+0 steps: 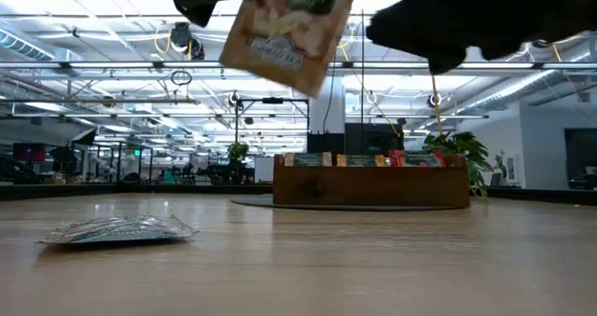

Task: Pick & Place Tea
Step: Put the brown tea bag into the left section of the wooden organiser

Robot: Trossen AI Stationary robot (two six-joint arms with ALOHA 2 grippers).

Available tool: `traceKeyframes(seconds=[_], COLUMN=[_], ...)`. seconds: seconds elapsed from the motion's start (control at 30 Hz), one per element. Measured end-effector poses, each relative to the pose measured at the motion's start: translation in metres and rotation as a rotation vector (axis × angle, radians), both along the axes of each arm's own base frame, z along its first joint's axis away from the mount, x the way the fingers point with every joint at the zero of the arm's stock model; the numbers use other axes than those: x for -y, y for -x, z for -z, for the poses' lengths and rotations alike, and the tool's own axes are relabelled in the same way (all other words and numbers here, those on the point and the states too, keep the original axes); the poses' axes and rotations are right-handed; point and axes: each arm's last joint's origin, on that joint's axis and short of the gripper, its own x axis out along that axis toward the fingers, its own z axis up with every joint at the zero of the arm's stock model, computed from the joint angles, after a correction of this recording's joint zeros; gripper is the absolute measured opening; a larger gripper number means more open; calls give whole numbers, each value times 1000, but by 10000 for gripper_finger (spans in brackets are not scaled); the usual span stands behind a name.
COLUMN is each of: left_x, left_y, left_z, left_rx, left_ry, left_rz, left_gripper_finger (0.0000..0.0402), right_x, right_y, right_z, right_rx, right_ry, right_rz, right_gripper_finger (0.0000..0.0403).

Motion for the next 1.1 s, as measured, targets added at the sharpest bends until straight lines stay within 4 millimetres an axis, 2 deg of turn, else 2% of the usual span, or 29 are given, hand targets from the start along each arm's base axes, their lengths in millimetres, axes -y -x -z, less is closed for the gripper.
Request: traceKeyframes(seconds=[0.1,0.27,0.47,0.83,1.1], left_x=[4,3,3,-3,-10], left_y=[-6,-12,-12,-15,-20], left_z=[2,6,6,6,6], left_rx=[11,18,20,14,16], left_ry=[-12,-52,-57,-56,-48], left_rz=[7,-48,-48,-69,-84], left_gripper_finger=[4,6,7,3,4], right_x=[8,17,23,20,30], right_y=[-6,-14,-18,-17,-23], right_z=[-5,-2,-1,-2,-3], right_rx=[26,-19,-39,-41,-30], right_ry=[-42,-138,-206,-219,-206], right_rz=[-16,-126,-191,-252,-219], right_gripper_finger=[84,142,182,179,162])
